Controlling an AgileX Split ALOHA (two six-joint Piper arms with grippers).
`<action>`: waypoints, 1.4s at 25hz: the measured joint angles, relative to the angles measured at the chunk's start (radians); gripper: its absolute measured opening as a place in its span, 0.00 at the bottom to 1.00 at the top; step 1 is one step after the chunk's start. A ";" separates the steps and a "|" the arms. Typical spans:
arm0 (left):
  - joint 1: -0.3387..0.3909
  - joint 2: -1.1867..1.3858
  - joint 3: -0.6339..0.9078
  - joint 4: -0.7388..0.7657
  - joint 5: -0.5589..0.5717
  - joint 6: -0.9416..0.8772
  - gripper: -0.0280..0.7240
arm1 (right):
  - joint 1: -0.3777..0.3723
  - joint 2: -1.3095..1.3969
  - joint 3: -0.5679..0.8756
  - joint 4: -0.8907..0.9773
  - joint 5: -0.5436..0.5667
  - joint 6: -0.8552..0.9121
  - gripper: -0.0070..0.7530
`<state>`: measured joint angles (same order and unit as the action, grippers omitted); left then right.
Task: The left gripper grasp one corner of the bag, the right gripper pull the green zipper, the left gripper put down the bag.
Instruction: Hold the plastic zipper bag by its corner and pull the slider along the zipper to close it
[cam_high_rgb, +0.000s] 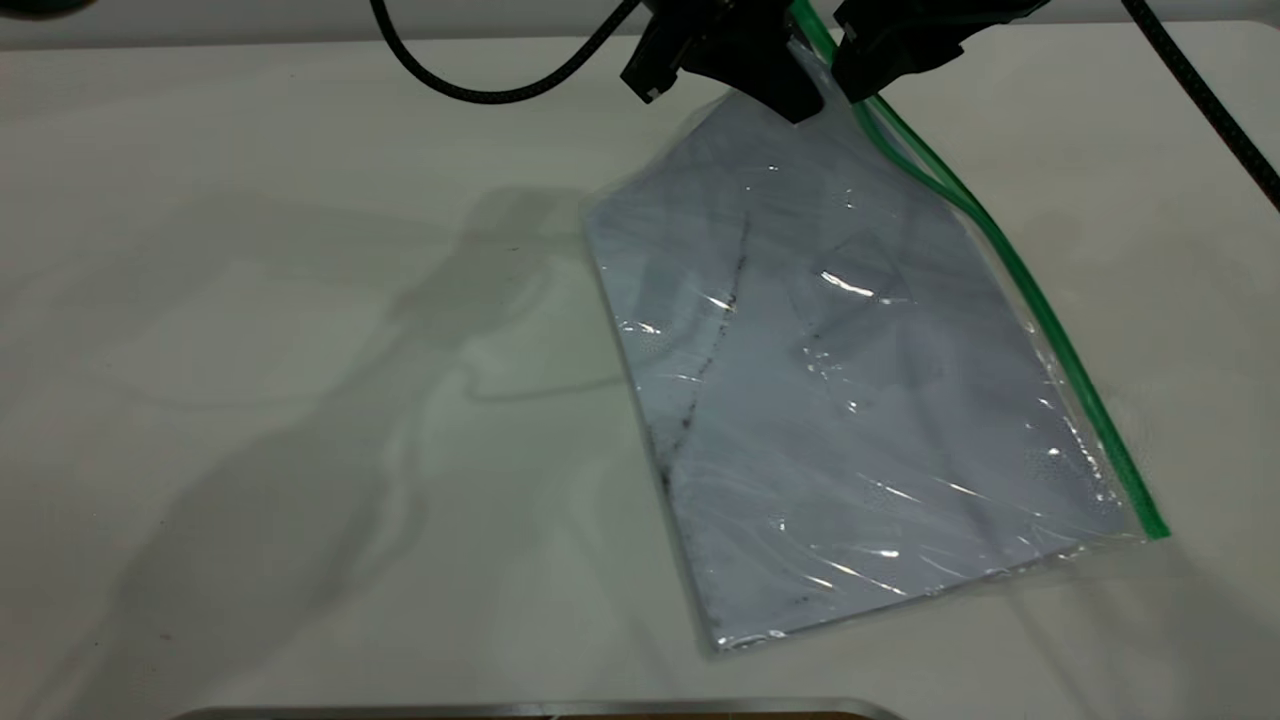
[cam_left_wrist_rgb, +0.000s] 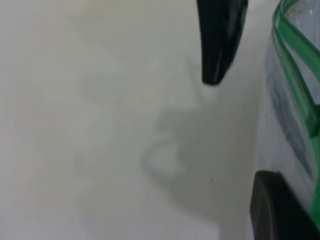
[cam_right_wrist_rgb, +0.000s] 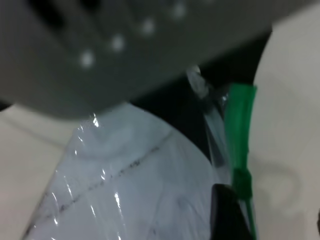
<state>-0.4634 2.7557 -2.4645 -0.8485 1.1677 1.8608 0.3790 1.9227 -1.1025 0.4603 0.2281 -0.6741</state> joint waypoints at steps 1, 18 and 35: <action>-0.001 0.000 0.000 -0.002 0.000 0.001 0.11 | 0.000 0.000 0.000 0.000 0.000 0.000 0.58; -0.024 0.001 0.000 -0.007 0.000 0.009 0.11 | 0.000 0.000 0.000 0.029 0.011 0.000 0.36; -0.017 0.006 0.000 -0.056 -0.007 -0.002 0.11 | 0.000 0.000 -0.005 0.034 0.055 -0.023 0.06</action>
<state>-0.4799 2.7621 -2.4645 -0.9041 1.1610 1.8588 0.3790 1.9227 -1.1075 0.4942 0.2833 -0.6972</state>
